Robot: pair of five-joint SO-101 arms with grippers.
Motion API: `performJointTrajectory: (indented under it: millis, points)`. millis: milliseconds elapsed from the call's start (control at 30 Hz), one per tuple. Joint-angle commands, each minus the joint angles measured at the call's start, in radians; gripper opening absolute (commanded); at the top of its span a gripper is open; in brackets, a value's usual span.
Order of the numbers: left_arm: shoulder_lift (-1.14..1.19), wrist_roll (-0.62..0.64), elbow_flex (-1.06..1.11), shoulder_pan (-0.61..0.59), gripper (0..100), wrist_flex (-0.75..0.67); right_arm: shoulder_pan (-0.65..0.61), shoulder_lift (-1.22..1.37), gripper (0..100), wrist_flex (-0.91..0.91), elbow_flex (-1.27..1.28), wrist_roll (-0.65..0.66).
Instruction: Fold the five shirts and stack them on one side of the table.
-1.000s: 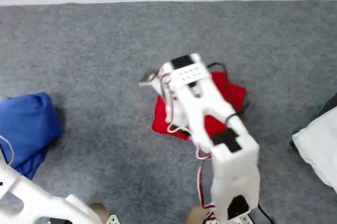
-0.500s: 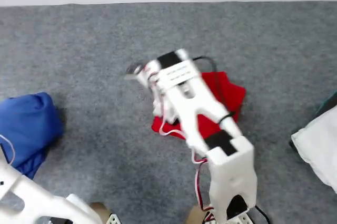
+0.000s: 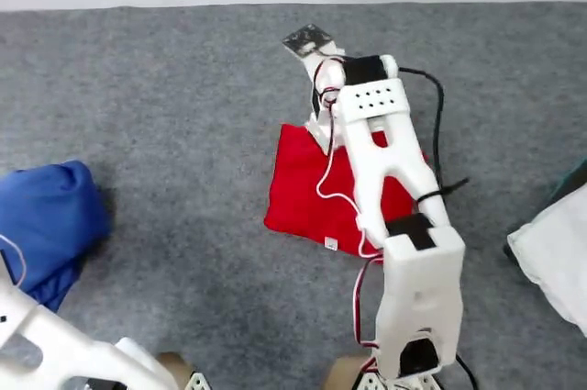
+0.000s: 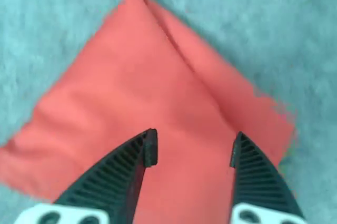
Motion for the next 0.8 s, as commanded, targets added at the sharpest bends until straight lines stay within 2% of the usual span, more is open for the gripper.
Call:
performJointTrajectory:
  millis: [0, 233, 400, 600, 767]
  points:
    - [-0.020, -0.006, -0.002, -0.002, 2, -0.018, -0.041, 0.044, 20.9, -0.074, -0.074, -0.012]
    - [-0.020, -0.006, -0.002, -0.003, 2, -0.018, -0.044, 0.236, 4.0, -0.162, -0.149, -0.009]
    - [-0.020, -0.006, -0.001, -0.002, 2, -0.018, -0.099, 0.351, 3.6, -0.142, -0.325, -0.003]
    - [-0.020, -0.006, -0.001, -0.002, 2, -0.018, -0.200, 0.440, 3.6, -0.030, -0.559, 0.072]
    - [-0.018, -0.006, -0.001, -0.002, 2, -0.018, -0.189, 0.464, 3.6, 0.088, -0.713, 0.072]
